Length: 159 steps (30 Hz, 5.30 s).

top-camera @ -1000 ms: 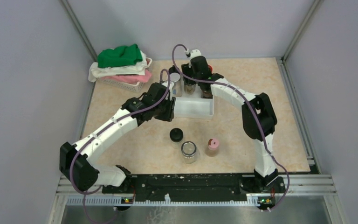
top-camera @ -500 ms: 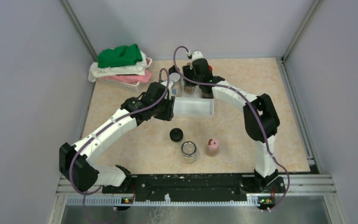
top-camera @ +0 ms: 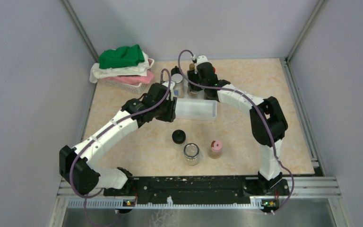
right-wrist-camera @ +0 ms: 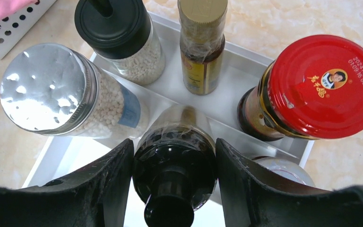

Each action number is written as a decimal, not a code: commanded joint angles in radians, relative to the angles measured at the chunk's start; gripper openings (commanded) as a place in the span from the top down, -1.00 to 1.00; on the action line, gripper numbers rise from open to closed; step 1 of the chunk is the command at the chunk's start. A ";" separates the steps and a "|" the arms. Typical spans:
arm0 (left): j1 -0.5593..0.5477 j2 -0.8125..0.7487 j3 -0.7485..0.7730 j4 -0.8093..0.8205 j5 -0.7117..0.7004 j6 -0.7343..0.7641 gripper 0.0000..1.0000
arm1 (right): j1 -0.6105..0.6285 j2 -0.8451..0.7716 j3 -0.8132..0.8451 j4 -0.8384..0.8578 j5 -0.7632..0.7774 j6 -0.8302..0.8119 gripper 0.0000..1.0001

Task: Organize the condiment bottles
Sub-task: Place the bottle in the storage box, then move the storage box to the center of the board.

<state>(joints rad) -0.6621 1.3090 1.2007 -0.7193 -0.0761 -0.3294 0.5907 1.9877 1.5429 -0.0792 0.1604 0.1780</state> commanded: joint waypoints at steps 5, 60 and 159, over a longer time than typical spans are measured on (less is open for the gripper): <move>0.002 -0.027 0.029 0.023 -0.002 0.013 0.10 | -0.009 -0.061 -0.024 -0.034 0.016 0.000 0.34; 0.038 -0.053 -0.008 0.045 -0.035 0.044 0.06 | 0.004 -0.149 0.148 -0.181 0.005 -0.004 -0.84; 0.081 0.452 -0.012 0.171 -0.104 -0.100 0.36 | -0.070 -0.451 -0.720 -0.084 0.182 0.283 0.86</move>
<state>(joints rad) -0.5762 1.8133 1.2118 -0.5465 -0.1555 -0.4122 0.5316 1.6104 0.8429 -0.1249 0.3321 0.4416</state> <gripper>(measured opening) 0.319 0.082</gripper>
